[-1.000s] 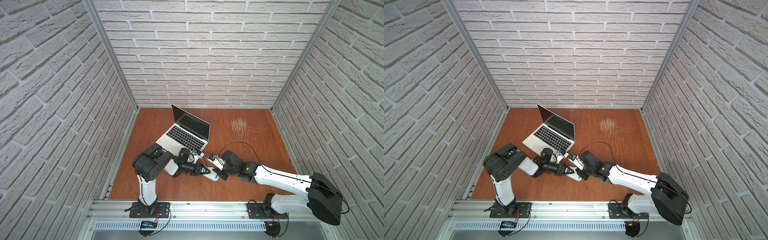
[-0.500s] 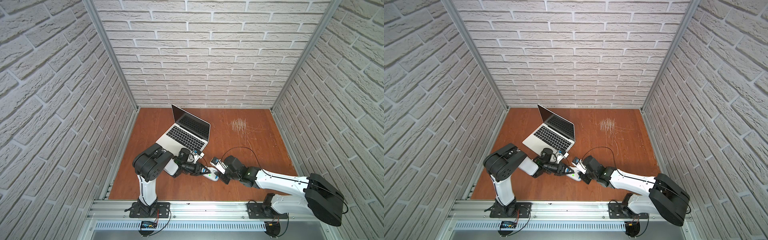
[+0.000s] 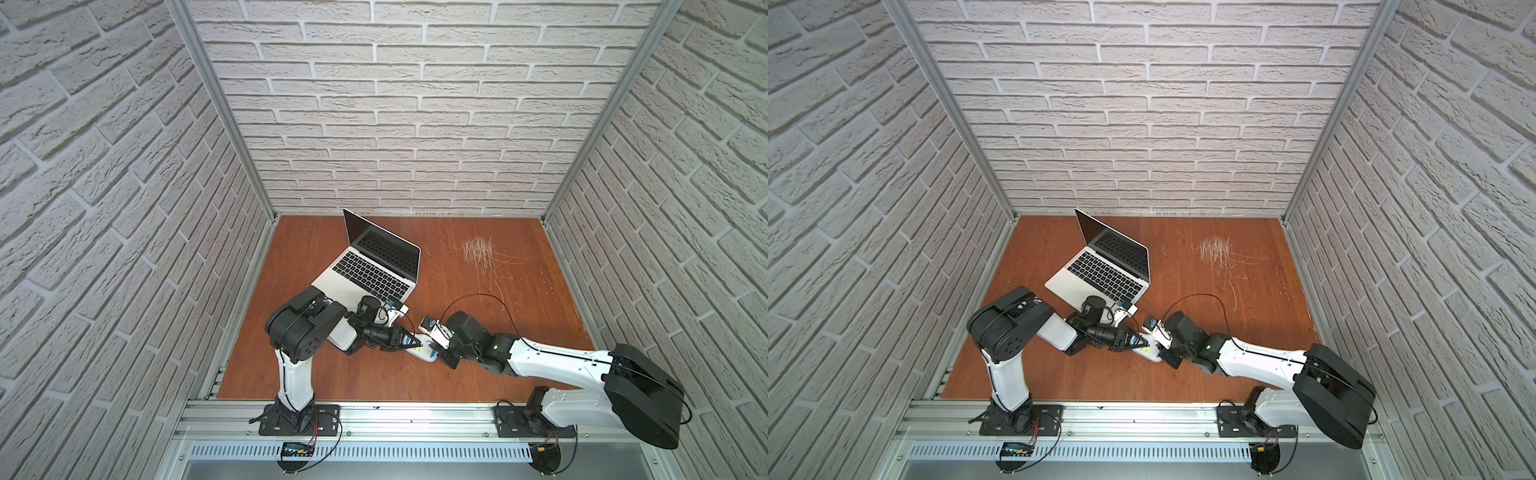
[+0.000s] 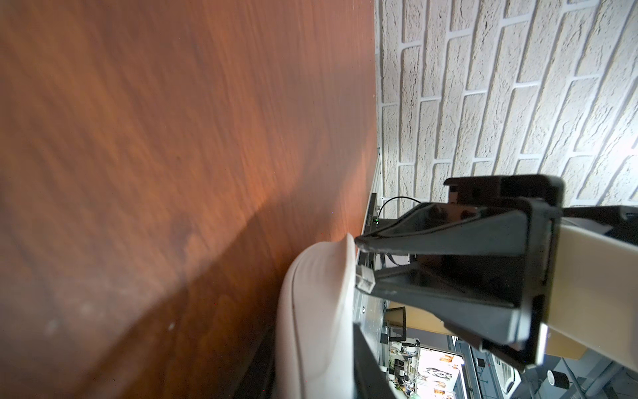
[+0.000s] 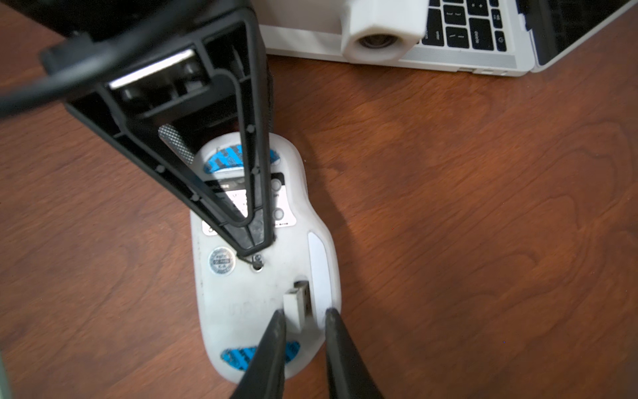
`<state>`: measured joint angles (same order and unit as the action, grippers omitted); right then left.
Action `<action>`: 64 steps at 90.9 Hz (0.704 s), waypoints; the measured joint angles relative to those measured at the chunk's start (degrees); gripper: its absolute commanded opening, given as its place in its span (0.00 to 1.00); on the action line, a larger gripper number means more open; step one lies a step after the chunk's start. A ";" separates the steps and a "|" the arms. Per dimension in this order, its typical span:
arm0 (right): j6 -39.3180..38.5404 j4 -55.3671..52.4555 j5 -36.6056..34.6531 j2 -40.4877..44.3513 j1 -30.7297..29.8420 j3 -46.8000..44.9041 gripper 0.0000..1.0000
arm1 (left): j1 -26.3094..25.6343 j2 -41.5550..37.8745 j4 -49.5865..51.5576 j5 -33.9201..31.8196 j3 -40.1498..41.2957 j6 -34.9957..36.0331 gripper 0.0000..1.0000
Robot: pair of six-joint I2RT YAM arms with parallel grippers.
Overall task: Remove the wireless mouse receiver from the laptop
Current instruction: Insert the USB plug into the mouse.
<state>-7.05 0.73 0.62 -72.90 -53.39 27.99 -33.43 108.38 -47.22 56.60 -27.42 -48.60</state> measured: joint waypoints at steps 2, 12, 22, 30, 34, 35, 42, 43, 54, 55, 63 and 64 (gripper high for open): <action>-0.02 -0.02 -0.02 0.00 0.02 0.00 0.20 | 0.00 0.00 0.00 0.02 0.00 0.00 0.00; -0.09 0.04 -0.02 0.00 0.02 0.00 0.18 | 0.00 0.00 0.00 0.02 0.00 0.00 0.00; -0.24 0.11 -0.02 0.00 0.02 0.00 0.15 | 0.00 0.00 0.00 0.02 -0.02 0.00 0.00; -0.26 0.13 0.00 0.00 0.02 0.00 0.13 | 0.00 0.02 0.00 0.04 -0.02 -0.02 0.00; -0.28 0.13 -0.02 0.00 0.02 0.00 0.13 | 0.00 0.02 0.00 0.04 -0.02 -0.02 0.00; -0.28 0.13 -0.02 0.00 0.02 0.00 0.12 | 0.00 0.02 0.00 0.04 -0.02 -0.02 0.00; -0.28 0.13 0.00 0.00 0.02 0.00 0.11 | 0.00 0.02 0.00 0.04 -0.02 -0.02 0.00; -0.28 0.13 0.00 0.00 0.02 0.00 0.10 | 0.00 0.02 0.00 0.04 -0.02 -0.02 0.00; -0.31 0.15 0.04 0.00 0.02 0.00 0.06 | 0.00 0.02 0.00 0.04 -0.02 -0.02 0.00; -0.33 0.15 0.07 0.00 0.02 0.00 0.06 | 0.00 0.02 -0.02 0.04 -0.02 -0.04 0.00; -0.33 0.15 0.17 0.00 0.02 0.00 0.04 | 0.00 0.11 -0.02 0.09 -0.07 -0.17 0.00; -0.35 0.15 0.20 0.00 0.02 0.00 0.04 | 0.00 0.11 -0.02 0.09 -0.09 -0.20 0.00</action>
<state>-7.40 0.89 0.82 -72.90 -53.36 27.99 -33.43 108.49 -47.24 56.69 -27.51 -48.80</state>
